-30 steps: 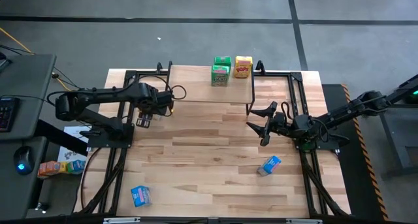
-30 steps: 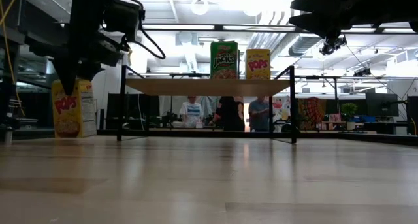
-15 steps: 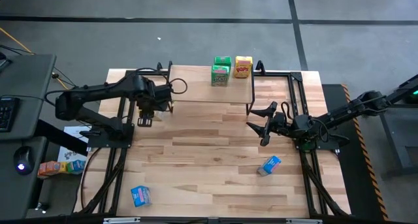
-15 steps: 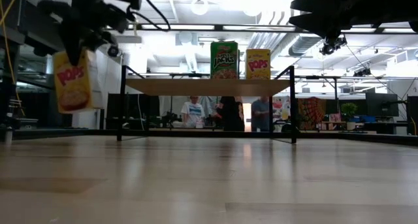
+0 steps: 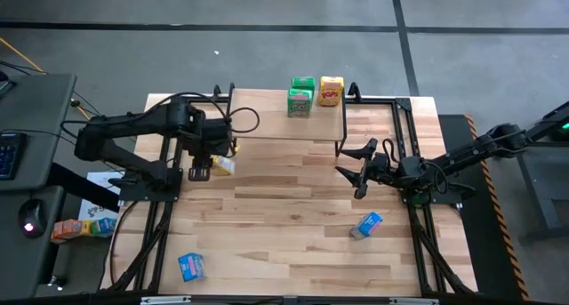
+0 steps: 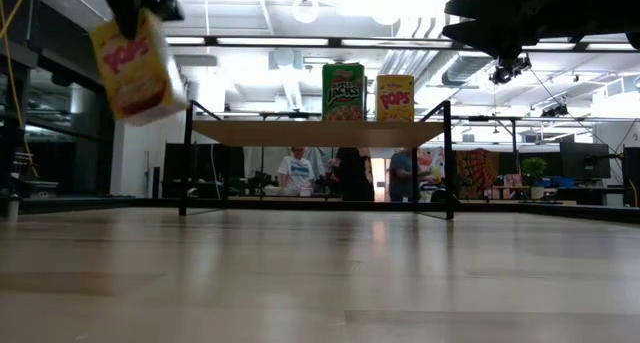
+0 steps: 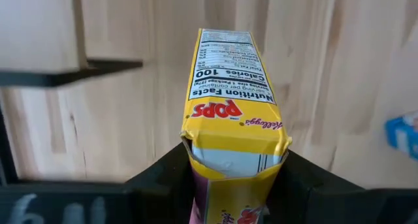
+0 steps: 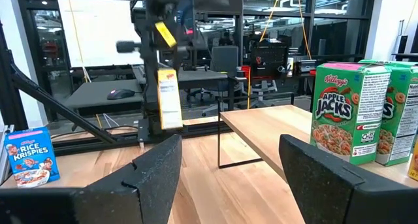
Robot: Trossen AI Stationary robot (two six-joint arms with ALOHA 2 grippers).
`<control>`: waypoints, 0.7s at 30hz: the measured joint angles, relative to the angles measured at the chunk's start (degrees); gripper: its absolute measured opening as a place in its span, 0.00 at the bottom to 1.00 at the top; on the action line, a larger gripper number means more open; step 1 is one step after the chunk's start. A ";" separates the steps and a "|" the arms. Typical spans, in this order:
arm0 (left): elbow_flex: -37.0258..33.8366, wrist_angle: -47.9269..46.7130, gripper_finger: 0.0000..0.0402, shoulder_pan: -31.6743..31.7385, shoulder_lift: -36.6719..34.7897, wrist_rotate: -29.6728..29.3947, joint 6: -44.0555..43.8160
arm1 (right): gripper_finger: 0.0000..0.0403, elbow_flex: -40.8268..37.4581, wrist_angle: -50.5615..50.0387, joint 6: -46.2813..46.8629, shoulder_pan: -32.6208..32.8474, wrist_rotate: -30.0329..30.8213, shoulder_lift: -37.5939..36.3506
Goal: Stack cereal on shelf
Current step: Put the yellow cereal box on the shelf aligned with the other yellow cereal box
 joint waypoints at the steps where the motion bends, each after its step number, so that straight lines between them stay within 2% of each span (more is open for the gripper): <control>1: 1.32 0.02 0.34 -0.58 0.10 -0.01 -0.62 | 0.62 0.00 0.00 -0.02 0.01 0.00 -0.01; 10: 13.76 7.83 0.34 -4.60 5.63 -0.17 -0.82 | 0.62 0.00 0.14 0.00 0.00 0.00 -0.01; 17: 24.67 7.16 0.34 -5.06 16.20 -0.99 6.59 | 0.62 0.00 0.17 0.55 0.00 -0.07 0.01; 21: 31.67 7.17 0.34 -4.28 22.15 -4.21 12.42 | 0.62 0.00 0.20 0.58 0.00 -0.13 0.01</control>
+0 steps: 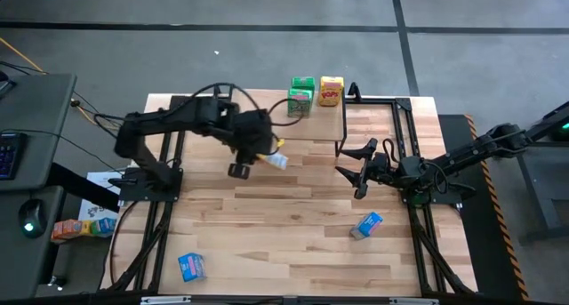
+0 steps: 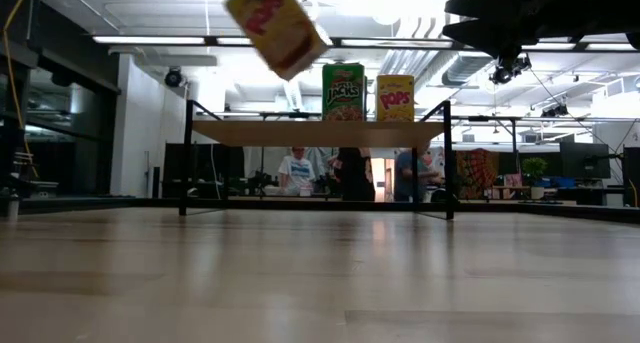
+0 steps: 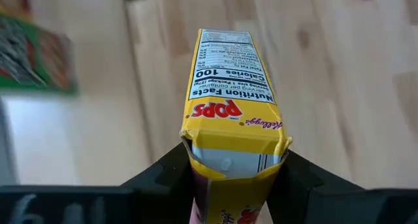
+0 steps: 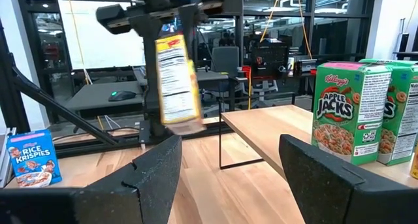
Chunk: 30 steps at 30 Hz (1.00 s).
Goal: Stack cereal on shelf
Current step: Put the yellow cereal box on the shelf aligned with the other yellow cereal box
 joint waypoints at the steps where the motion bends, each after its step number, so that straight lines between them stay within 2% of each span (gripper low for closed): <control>1: 1.79 0.12 0.34 0.21 1.36 -0.49 1.33 | 0.62 0.00 0.00 0.02 0.00 -0.08 -0.01; 6: 9.18 1.95 0.34 1.56 6.94 -0.80 6.21 | 0.62 0.00 -0.01 0.06 0.02 -1.18 0.00; 11: 12.53 5.32 0.34 2.92 10.50 -0.79 10.73 | 0.62 0.00 -0.01 1.03 0.02 -1.20 0.00; 22: 12.61 9.42 0.34 7.65 15.10 -0.86 12.96 | 0.62 0.00 3.28 -0.19 0.02 -1.18 -0.04; 30: 12.59 10.78 0.34 9.51 15.25 -0.83 14.37 | 0.62 0.00 3.40 -0.60 0.01 -1.18 -0.04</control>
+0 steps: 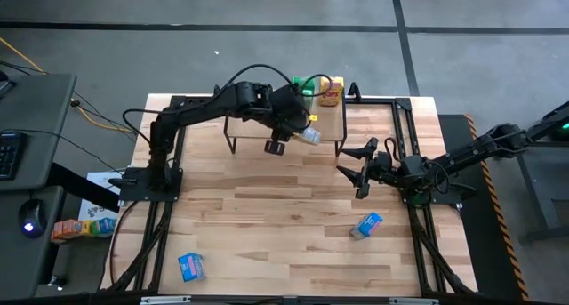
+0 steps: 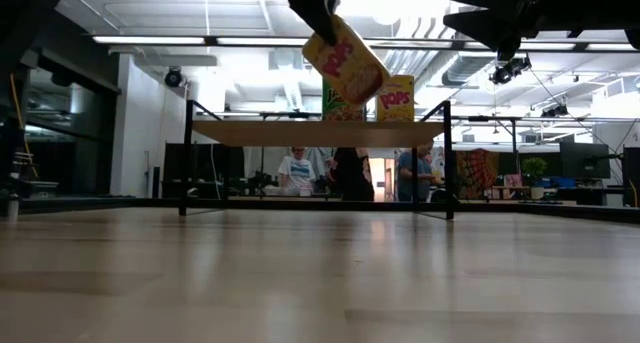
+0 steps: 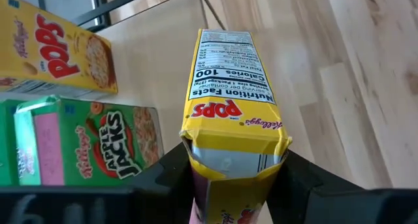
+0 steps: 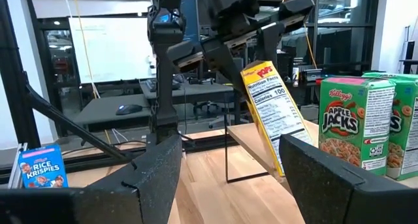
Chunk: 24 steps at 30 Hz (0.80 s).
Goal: Stack cereal on shelf
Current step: Put the yellow cereal box on the shelf aligned with the other yellow cereal box
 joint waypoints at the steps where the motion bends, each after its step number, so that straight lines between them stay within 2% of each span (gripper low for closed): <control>1: 0.00 0.02 0.34 0.34 0.00 0.00 0.04 | 0.62 0.00 -0.01 0.00 0.02 0.00 0.00; 11: -0.07 -0.04 0.34 2.11 0.55 -1.88 -0.71 | 0.62 0.00 0.00 0.00 -0.01 -0.20 0.00; 17: -0.07 -2.96 0.34 2.11 0.57 -7.11 -0.65 | 0.62 0.00 -0.11 0.14 0.00 -0.22 0.00; 24: -0.02 -6.20 0.34 2.11 0.57 -7.41 -2.50 | 0.62 0.00 -0.17 0.61 -0.01 -0.22 0.00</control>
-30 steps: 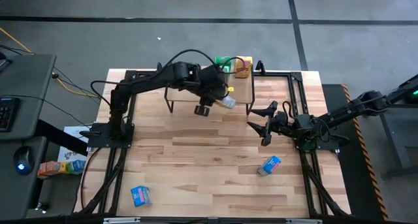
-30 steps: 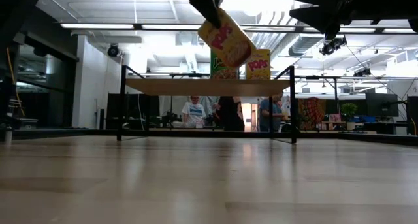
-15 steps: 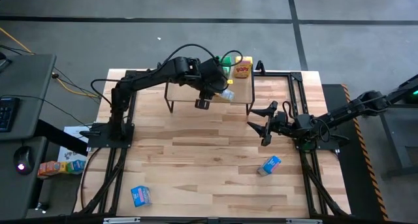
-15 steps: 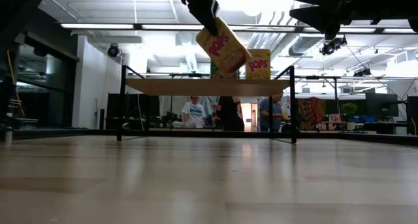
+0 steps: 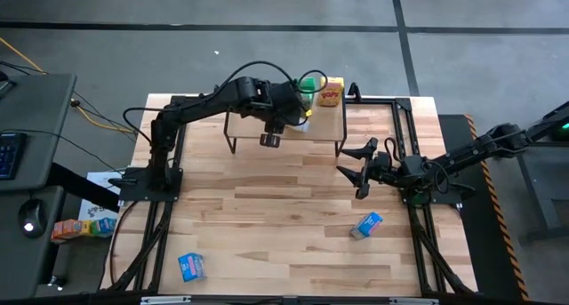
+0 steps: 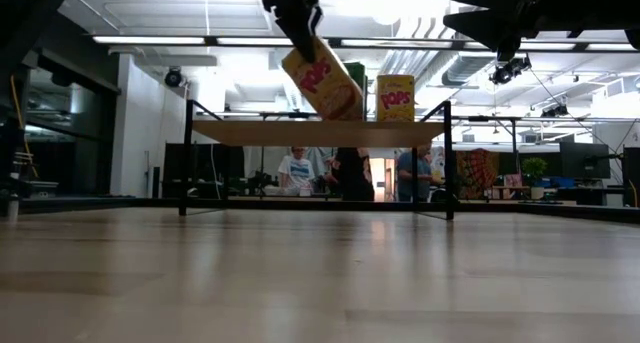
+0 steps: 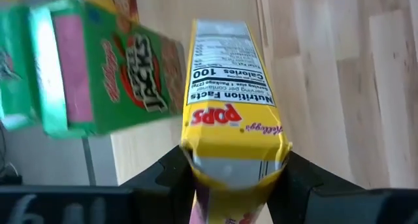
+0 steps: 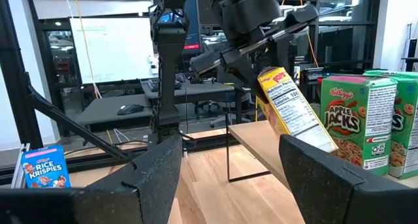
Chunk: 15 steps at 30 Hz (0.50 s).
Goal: Stack cereal on shelf
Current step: Put the yellow cereal box on the shelf aligned with the other yellow cereal box
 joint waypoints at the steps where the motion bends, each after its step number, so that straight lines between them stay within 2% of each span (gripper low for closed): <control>1: 0.00 -1.03 0.34 0.00 -0.02 -0.04 -0.43 | 0.62 0.00 0.00 0.00 0.02 0.00 0.00; 6: 0.04 -3.59 0.34 0.04 -0.04 -0.19 -1.85 | 0.62 0.00 0.00 0.00 0.00 0.00 0.00; 15: 0.04 0.40 0.34 0.00 -0.04 1.79 -0.10 | 0.62 0.00 -0.02 0.00 0.01 0.00 0.01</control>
